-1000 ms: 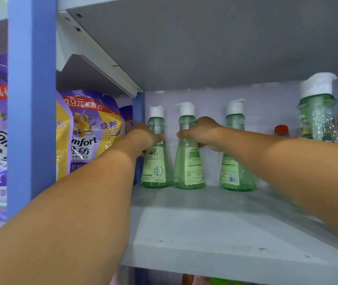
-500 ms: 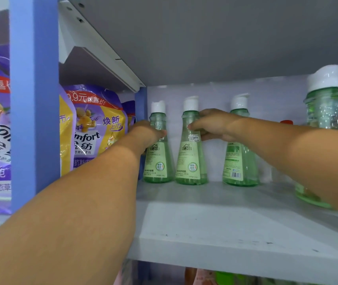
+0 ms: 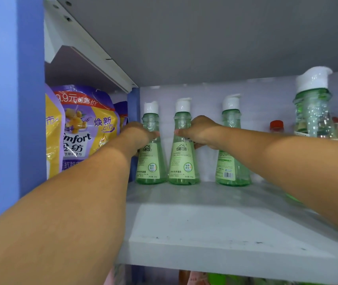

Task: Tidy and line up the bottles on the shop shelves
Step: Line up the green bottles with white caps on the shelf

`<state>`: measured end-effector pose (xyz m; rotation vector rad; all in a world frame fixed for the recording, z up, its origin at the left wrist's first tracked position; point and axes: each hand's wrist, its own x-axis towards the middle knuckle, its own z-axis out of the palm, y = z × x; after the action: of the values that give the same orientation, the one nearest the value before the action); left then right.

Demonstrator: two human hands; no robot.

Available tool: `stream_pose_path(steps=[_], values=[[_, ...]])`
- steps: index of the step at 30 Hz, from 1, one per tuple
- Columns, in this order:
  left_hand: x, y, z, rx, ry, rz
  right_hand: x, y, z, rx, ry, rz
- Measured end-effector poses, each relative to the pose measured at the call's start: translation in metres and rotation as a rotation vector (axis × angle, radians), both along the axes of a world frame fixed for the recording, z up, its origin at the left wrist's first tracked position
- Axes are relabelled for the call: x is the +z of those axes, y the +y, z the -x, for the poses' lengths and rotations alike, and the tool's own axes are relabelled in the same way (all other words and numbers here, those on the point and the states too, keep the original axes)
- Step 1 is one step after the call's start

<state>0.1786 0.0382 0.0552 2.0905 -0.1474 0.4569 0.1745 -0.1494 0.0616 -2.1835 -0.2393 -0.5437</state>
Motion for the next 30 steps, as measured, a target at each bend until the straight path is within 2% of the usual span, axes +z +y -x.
stream_pose_path(steps=[3,5,7,8,10,12,14,16,18,22,25,27,30], values=[[0.007,-0.007,0.009,0.191,-0.031,-0.081,0.012,-0.002,0.028,-0.069,-0.005,0.190],[0.017,-0.021,0.019,0.314,-0.286,-0.077,0.027,-0.012,0.061,-0.123,-0.061,0.231],[0.020,-0.046,0.031,0.142,-0.572,0.006,0.042,-0.035,0.102,-0.190,-0.163,0.244],[0.018,-0.063,0.037,0.019,-0.610,0.014,0.047,-0.051,0.125,-0.285,-0.247,0.266],[0.011,-0.096,0.044,-0.158,-0.536,-0.081,0.050,-0.088,0.167,-0.523,-0.448,0.273],[0.007,-0.123,0.047,-0.193,-0.403,-0.279,0.043,-0.122,0.199,-0.677,-0.581,0.261],[0.009,-0.144,0.047,-0.184,-0.275,-0.388,0.030,-0.143,0.212,-0.750,-0.482,0.265],[0.011,-0.165,0.041,-0.202,-0.182,-0.343,0.018,-0.151,0.213,-0.754,-0.257,0.248],[0.010,-0.180,0.041,-0.206,-0.139,-0.267,0.007,-0.150,0.207,-0.638,-0.109,0.243],[0.009,-0.182,0.039,-0.180,-0.140,-0.223,-0.002,-0.153,0.188,-0.481,-0.092,0.124],[0.015,-0.154,0.047,-0.323,-0.113,-0.159,0.005,-0.154,0.178,-0.378,0.004,0.023],[0.015,-0.124,0.062,-0.413,-0.095,-0.123,0.011,-0.149,0.169,-0.322,0.072,0.037],[0.013,-0.082,0.085,-0.451,-0.063,-0.052,0.015,-0.136,0.150,-0.197,0.118,-0.006]])
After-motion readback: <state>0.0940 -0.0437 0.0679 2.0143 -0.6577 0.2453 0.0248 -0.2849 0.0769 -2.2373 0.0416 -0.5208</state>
